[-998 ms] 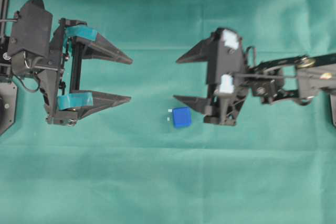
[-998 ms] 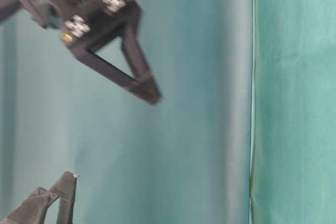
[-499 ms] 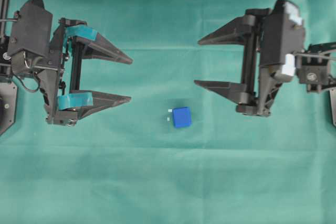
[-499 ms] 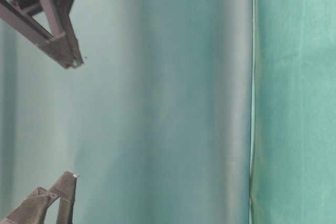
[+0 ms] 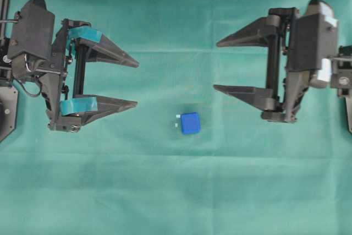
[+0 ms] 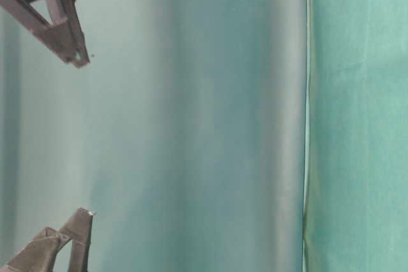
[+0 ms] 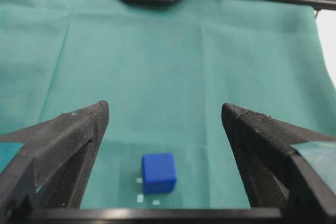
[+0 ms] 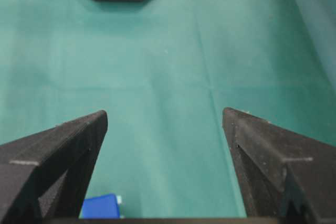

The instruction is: Handover the blue block to the right arm after grasping it with the left arm, then place it in the designated position.

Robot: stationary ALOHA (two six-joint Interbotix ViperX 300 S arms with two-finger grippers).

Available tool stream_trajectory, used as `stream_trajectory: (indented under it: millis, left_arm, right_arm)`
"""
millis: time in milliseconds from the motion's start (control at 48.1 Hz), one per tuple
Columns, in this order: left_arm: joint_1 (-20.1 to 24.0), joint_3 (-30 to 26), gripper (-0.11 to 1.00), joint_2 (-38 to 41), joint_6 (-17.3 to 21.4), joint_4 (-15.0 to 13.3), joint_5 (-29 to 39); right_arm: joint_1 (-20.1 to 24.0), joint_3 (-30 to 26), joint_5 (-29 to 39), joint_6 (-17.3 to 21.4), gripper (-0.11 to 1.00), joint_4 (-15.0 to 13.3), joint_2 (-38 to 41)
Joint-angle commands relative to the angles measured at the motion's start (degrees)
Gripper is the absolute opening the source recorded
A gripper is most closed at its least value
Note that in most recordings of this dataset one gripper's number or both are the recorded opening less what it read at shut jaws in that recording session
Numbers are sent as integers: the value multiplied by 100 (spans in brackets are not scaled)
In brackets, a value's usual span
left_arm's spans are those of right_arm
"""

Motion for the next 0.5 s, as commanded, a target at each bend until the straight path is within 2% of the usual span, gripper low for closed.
stream_trajectory:
  millis: [0, 478]
  left_arm:
    - [-18, -176, 100, -26, 9, 9, -44]
    - [-18, -176, 100, -44, 26, 18, -97]
  right_arm:
    - [18, 18, -211, 0, 87, -18, -176]
    - [9, 255, -439, 9, 87, -18, -387]
